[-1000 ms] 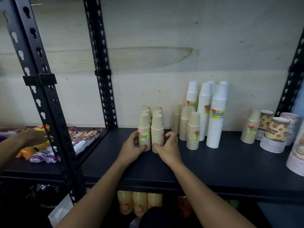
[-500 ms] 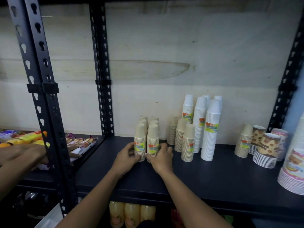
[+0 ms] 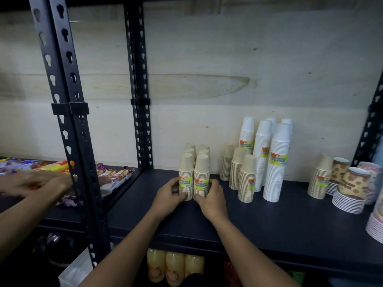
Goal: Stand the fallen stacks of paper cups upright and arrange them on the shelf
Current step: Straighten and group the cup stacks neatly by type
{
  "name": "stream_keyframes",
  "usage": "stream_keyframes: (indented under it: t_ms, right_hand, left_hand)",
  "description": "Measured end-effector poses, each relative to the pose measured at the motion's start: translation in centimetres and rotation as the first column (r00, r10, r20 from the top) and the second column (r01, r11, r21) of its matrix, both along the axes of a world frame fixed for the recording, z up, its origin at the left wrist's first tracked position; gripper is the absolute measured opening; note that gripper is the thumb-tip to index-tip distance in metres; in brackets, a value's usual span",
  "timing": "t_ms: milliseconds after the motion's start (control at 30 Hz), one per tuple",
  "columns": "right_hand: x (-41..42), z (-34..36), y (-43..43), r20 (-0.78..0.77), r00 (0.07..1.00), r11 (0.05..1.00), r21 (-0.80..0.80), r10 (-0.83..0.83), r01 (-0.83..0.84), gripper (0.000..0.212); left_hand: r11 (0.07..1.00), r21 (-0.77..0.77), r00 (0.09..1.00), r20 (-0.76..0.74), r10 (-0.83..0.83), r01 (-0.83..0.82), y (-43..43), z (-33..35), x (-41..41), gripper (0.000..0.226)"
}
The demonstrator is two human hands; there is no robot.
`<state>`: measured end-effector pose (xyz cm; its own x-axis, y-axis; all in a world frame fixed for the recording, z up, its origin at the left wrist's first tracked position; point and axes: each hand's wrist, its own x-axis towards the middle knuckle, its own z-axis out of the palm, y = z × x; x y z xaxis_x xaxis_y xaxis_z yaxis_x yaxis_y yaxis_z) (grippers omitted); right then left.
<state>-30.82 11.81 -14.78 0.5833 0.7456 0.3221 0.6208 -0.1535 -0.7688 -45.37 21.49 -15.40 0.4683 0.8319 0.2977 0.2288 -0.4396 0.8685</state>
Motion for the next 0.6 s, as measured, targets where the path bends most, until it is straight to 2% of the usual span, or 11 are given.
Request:
stream_keyframes:
  t_ms: [467,600]
  right_hand:
    - [0.27,-0.65,0.04,0.026,1.000,1.000,0.028,0.008,-0.009,0.061]
    - [0.36,-0.62,0.02,0.033,0.999,0.999,0.038,0.020,-0.022,0.068]
  left_hand:
    - [1.000,-0.010,1.000,0.012,0.006,-0.006,-0.11,-0.03,0.07,0.057]
    - [1.000,-0.008,0.999,0.037,0.002,-0.001,-0.20,0.06,-0.04,0.063]
